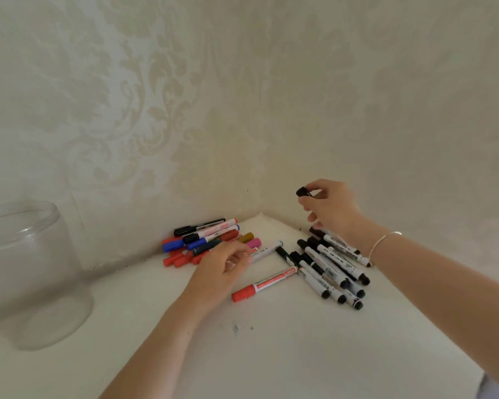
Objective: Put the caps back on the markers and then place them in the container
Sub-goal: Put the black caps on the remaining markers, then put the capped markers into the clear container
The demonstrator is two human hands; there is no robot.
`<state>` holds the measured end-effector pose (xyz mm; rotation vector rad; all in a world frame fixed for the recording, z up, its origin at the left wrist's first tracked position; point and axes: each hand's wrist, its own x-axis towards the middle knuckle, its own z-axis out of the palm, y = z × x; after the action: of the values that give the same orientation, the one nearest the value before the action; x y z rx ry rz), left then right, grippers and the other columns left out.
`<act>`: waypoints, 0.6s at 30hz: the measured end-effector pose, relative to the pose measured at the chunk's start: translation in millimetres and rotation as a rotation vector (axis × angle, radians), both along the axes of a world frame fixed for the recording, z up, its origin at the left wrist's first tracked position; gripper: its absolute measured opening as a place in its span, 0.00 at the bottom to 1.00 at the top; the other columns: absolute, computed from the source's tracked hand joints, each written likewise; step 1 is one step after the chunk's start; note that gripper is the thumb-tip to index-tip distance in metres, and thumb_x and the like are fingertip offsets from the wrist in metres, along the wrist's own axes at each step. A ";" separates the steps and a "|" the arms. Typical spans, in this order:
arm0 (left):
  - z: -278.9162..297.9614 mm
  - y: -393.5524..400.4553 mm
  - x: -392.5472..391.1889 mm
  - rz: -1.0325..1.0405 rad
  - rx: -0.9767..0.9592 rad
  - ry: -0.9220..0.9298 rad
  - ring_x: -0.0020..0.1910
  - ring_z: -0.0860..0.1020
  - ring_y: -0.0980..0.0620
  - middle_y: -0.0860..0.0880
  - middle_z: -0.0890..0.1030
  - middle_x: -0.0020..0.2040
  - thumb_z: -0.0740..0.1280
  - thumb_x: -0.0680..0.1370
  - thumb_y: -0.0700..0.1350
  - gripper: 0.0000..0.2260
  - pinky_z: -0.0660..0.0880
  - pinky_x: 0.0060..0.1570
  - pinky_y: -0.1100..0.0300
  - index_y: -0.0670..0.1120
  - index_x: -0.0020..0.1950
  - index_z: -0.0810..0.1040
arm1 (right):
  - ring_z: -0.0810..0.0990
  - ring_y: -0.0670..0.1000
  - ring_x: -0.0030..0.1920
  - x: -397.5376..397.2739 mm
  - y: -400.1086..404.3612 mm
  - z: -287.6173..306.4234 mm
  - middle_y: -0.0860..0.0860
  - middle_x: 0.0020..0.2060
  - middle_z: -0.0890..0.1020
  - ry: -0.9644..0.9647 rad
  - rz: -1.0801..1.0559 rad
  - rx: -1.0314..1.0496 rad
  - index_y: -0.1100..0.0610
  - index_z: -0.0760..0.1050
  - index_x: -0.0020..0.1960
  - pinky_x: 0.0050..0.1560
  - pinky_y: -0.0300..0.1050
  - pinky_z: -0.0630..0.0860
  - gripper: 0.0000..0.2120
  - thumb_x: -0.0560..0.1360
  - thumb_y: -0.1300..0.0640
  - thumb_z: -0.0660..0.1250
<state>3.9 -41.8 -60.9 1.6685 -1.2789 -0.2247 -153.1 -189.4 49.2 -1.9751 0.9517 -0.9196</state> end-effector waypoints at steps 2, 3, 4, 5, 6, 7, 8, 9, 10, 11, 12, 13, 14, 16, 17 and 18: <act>-2.7 -2.2 -6.1 -0.095 0.075 -0.103 0.55 0.74 0.64 0.61 0.76 0.53 0.68 0.77 0.50 0.07 0.69 0.54 0.68 0.62 0.52 0.79 | 0.79 0.54 0.34 -8.8 -7.9 -13.6 0.55 0.41 0.81 0.299 -0.046 -0.178 0.51 0.76 0.53 0.38 0.49 0.80 0.06 0.78 0.55 0.62; -4.0 -3.8 -8.8 -0.138 0.131 -0.153 0.57 0.72 0.65 0.63 0.74 0.55 0.69 0.76 0.52 0.07 0.68 0.56 0.68 0.64 0.52 0.79 | 0.79 0.54 0.37 -11.8 -10.9 -20.8 0.55 0.45 0.81 0.461 -0.057 -0.263 0.52 0.76 0.55 0.41 0.49 0.79 0.08 0.79 0.54 0.60; -5.8 -5.9 -11.3 -0.176 0.184 -0.207 0.58 0.71 0.66 0.65 0.71 0.56 0.69 0.75 0.52 0.08 0.67 0.58 0.67 0.66 0.51 0.79 | 0.78 0.55 0.41 -13.7 -12.8 -28.1 0.56 0.49 0.80 0.596 -0.053 -0.311 0.54 0.75 0.57 0.43 0.48 0.78 0.10 0.80 0.53 0.59; -7.7 -8.6 -13.9 -0.203 0.230 -0.257 0.58 0.70 0.66 0.66 0.70 0.56 0.69 0.75 0.52 0.09 0.68 0.59 0.66 0.68 0.51 0.78 | 0.77 0.55 0.44 -15.1 -13.2 -34.3 0.56 0.54 0.78 0.701 -0.041 -0.311 0.55 0.73 0.60 0.46 0.47 0.77 0.12 0.80 0.52 0.58; -9.0 -11.0 -16.6 -0.213 0.271 -0.300 0.57 0.70 0.66 0.65 0.69 0.55 0.69 0.76 0.51 0.10 0.69 0.59 0.65 0.68 0.51 0.78 | 0.76 0.56 0.47 -15.7 -13.2 -40.0 0.57 0.58 0.75 0.775 -0.023 -0.281 0.56 0.70 0.63 0.48 0.47 0.76 0.15 0.79 0.51 0.58; -9.4 -13.0 -18.7 -0.203 0.299 -0.339 0.55 0.71 0.65 0.63 0.69 0.54 0.67 0.77 0.49 0.10 0.70 0.58 0.65 0.67 0.52 0.79 | 0.75 0.57 0.51 -15.7 -11.7 -44.3 0.57 0.62 0.71 0.836 -0.003 -0.232 0.56 0.66 0.67 0.50 0.47 0.74 0.19 0.79 0.49 0.58; -9.8 -14.4 -19.3 -0.174 0.312 -0.376 0.53 0.71 0.64 0.61 0.70 0.54 0.66 0.78 0.48 0.11 0.71 0.56 0.65 0.64 0.55 0.79 | 0.74 0.59 0.57 -15.0 -10.7 -48.2 0.58 0.65 0.66 0.883 0.013 -0.190 0.56 0.62 0.71 0.54 0.48 0.72 0.25 0.78 0.46 0.59; -9.5 -14.9 -18.8 -0.132 0.306 -0.406 0.51 0.72 0.63 0.60 0.70 0.54 0.64 0.79 0.47 0.11 0.71 0.55 0.65 0.61 0.57 0.79 | 0.70 0.61 0.63 -14.4 -9.7 -50.8 0.59 0.68 0.63 0.931 0.024 -0.165 0.57 0.57 0.73 0.58 0.49 0.70 0.30 0.77 0.43 0.60; -9.4 -14.9 -16.8 -0.087 0.293 -0.430 0.52 0.72 0.63 0.59 0.70 0.54 0.63 0.80 0.47 0.11 0.71 0.55 0.66 0.59 0.59 0.79 | 0.66 0.61 0.67 -13.8 -9.8 -53.0 0.60 0.69 0.61 0.980 0.025 -0.160 0.57 0.54 0.75 0.62 0.50 0.68 0.35 0.76 0.41 0.61; -9.7 -14.3 -14.2 -0.044 0.277 -0.451 0.53 0.71 0.62 0.58 0.70 0.55 0.62 0.80 0.47 0.12 0.70 0.55 0.67 0.57 0.61 0.79 | 0.63 0.61 0.69 -13.6 -10.6 -54.6 0.60 0.70 0.59 1.026 0.020 -0.165 0.57 0.52 0.75 0.64 0.51 0.67 0.38 0.74 0.39 0.62; -10.2 -13.2 -11.9 -0.006 0.272 -0.471 0.54 0.71 0.60 0.57 0.70 0.56 0.62 0.80 0.47 0.12 0.69 0.54 0.67 0.56 0.62 0.78 | 0.60 0.61 0.71 -13.8 -12.5 -56.5 0.60 0.71 0.58 1.070 0.010 -0.174 0.58 0.52 0.75 0.66 0.52 0.66 0.41 0.73 0.37 0.62; -10.6 -12.0 -9.9 0.028 0.280 -0.483 0.55 0.71 0.59 0.56 0.71 0.57 0.62 0.80 0.46 0.12 0.69 0.53 0.68 0.55 0.62 0.78 | 0.59 0.60 0.71 -14.2 -14.6 -57.5 0.59 0.71 0.57 1.111 0.000 -0.171 0.58 0.52 0.75 0.66 0.53 0.66 0.42 0.72 0.36 0.62; -11.3 -10.8 -8.4 0.061 0.294 -0.493 0.56 0.71 0.58 0.55 0.71 0.57 0.62 0.80 0.46 0.13 0.68 0.53 0.68 0.55 0.63 0.78 | 0.59 0.60 0.71 -14.4 -17.4 -58.0 0.59 0.72 0.57 1.140 -0.006 -0.157 0.58 0.52 0.76 0.65 0.53 0.66 0.42 0.72 0.35 0.62; -11.9 -10.0 -7.5 0.135 0.298 -0.524 0.57 0.71 0.56 0.54 0.71 0.57 0.62 0.80 0.44 0.14 0.69 0.55 0.66 0.53 0.63 0.78 | 0.61 0.59 0.71 -15.0 -23.1 -57.0 0.58 0.72 0.58 1.154 0.002 -0.097 0.58 0.52 0.76 0.65 0.51 0.66 0.42 0.73 0.36 0.61; -10.2 -10.6 -9.8 0.161 0.282 -0.541 0.57 0.71 0.55 0.53 0.71 0.58 0.62 0.80 0.43 0.14 0.69 0.56 0.65 0.52 0.64 0.78 | 0.61 0.58 0.71 -15.9 -25.3 -55.6 0.58 0.73 0.58 1.144 0.019 -0.052 0.57 0.51 0.76 0.66 0.51 0.66 0.41 0.73 0.37 0.62; -7.9 -12.0 -14.6 0.164 0.265 -0.547 0.56 0.71 0.55 0.53 0.71 0.57 0.62 0.80 0.43 0.15 0.69 0.56 0.65 0.51 0.65 0.77 | 0.61 0.57 0.72 -17.6 -27.8 -54.1 0.57 0.74 0.58 1.125 0.044 -0.016 0.56 0.50 0.77 0.67 0.50 0.65 0.42 0.73 0.38 0.62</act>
<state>-10.7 -53.8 -68.7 2.1444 -1.5449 0.1858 -170.7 -217.3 -4.9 -2.4968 1.4449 0.3290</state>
